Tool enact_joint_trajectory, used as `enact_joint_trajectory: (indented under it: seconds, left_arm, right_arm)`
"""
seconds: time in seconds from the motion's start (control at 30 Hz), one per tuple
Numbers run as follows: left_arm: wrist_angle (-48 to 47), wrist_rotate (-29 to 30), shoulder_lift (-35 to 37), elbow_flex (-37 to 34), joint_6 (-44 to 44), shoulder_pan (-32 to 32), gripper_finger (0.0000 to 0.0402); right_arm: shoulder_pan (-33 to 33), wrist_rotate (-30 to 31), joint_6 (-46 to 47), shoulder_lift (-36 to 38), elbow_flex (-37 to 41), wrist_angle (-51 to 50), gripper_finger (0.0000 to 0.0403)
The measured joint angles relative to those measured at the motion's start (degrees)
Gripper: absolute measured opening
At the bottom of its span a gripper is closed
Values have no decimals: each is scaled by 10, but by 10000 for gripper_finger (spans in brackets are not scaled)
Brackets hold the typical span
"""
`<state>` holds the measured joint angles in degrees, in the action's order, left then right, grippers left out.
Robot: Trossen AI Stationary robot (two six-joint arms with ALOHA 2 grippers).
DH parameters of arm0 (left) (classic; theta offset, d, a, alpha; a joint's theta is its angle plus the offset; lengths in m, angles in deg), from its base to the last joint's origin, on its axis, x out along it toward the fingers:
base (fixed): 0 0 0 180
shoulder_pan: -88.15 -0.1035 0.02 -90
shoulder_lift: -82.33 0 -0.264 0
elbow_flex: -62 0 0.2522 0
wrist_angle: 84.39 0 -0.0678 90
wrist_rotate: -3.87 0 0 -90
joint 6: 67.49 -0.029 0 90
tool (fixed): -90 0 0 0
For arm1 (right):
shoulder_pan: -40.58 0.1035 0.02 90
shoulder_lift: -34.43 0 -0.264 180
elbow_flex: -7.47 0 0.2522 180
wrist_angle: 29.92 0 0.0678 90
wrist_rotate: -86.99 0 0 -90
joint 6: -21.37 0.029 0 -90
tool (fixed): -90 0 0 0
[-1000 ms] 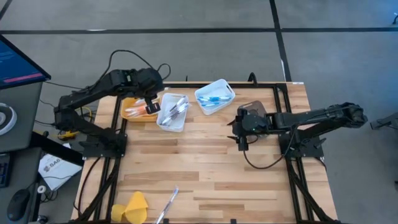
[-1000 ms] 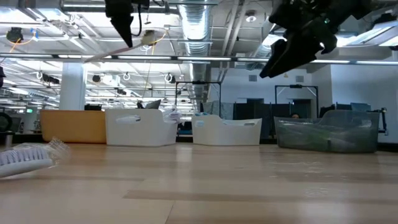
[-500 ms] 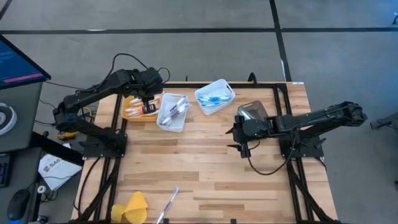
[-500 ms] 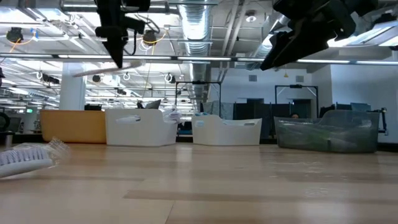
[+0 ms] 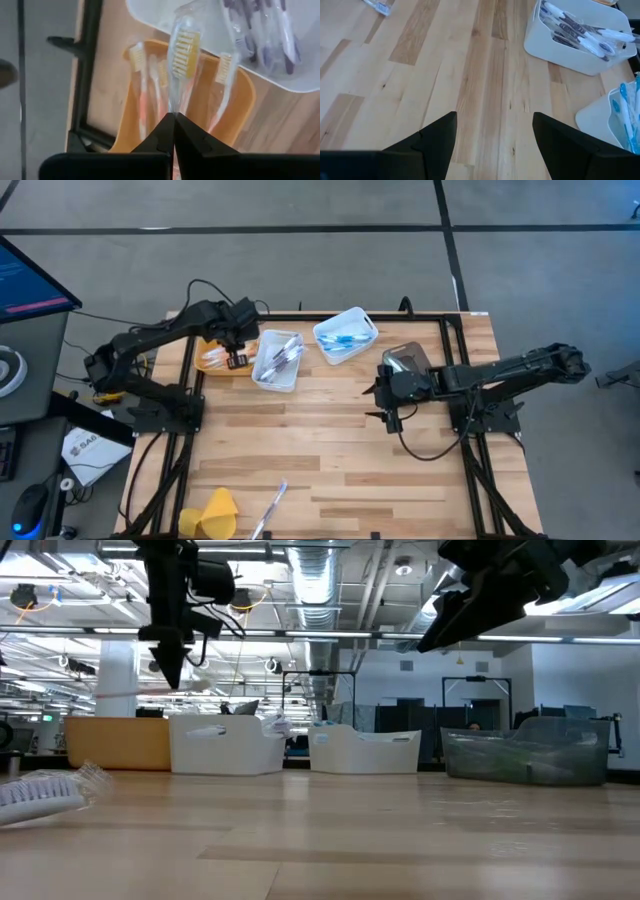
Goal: Pick & Place Toothbrushes
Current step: Put the orange toothbrush into the yellow bin
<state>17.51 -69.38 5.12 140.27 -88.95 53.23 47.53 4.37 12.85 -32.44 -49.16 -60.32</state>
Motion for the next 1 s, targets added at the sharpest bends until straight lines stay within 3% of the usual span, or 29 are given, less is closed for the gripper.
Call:
enact_joint_trajectory:
  seconds: [0.5,1.0]
  left_arm:
    - [80,-61,0,-98,-34,-51,0]
    - [102,-62,0,-130,-9,-61,7]
  right_arm:
    - [-4,0,-24,0,0,23,255]
    - [-4,0,-26,0,0,22,255]
